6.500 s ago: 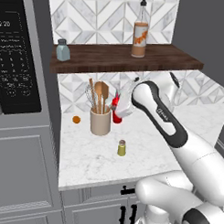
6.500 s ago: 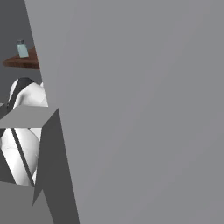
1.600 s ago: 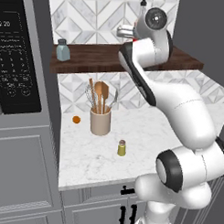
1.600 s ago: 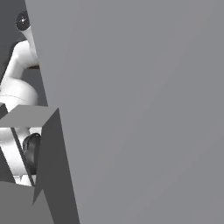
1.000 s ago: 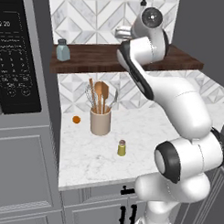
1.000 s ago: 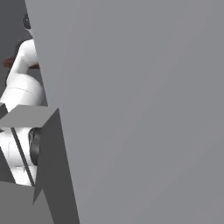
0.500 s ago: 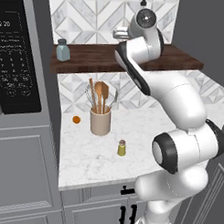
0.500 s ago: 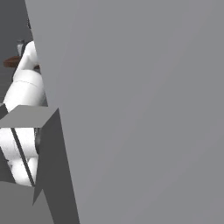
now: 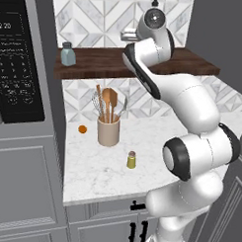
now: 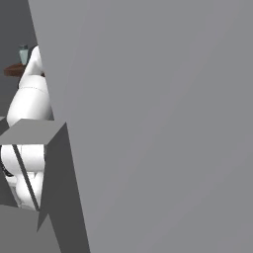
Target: Put the shaker and condiment bottle from the counter next to their counterparts in the cabinet.
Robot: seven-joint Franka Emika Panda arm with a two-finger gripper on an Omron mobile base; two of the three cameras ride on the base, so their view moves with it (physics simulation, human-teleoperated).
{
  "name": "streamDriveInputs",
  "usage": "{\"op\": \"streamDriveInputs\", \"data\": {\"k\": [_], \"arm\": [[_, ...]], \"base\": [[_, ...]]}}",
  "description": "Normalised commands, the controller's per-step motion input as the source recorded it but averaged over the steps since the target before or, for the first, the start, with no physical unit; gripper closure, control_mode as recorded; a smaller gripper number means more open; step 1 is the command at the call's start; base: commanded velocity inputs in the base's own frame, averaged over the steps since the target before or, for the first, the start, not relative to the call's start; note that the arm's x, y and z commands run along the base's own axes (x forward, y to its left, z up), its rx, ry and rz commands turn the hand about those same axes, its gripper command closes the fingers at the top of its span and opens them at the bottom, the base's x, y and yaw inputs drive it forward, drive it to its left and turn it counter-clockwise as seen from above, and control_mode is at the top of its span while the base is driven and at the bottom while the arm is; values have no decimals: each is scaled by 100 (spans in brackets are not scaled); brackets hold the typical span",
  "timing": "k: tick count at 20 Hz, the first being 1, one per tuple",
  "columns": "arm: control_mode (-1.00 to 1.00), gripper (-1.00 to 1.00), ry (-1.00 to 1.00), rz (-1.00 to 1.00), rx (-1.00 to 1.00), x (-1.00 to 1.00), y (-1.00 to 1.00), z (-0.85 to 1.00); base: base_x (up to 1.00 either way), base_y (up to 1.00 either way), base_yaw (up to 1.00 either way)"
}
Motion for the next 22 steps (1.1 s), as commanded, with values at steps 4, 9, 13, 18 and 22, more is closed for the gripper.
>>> {"op": "streamDriveInputs", "data": {"k": [4, 9, 13, 18, 22], "arm": [[-100, 100, 0, 0, 0, 0, 4, -14], [-100, 100, 0, 0, 0, 1, 0, -30], [-100, 100, 0, 0, 0, 1, 0, -44], [-100, 100, 0, 0, 0, 2, 6, -23], [-100, -100, 0, 0, -4, 5, 23, -17]], "base": [[0, 0, 0], [0, 0, 0], [0, 0, 0], [0, 0, 0], [0, 0, 0]]}}
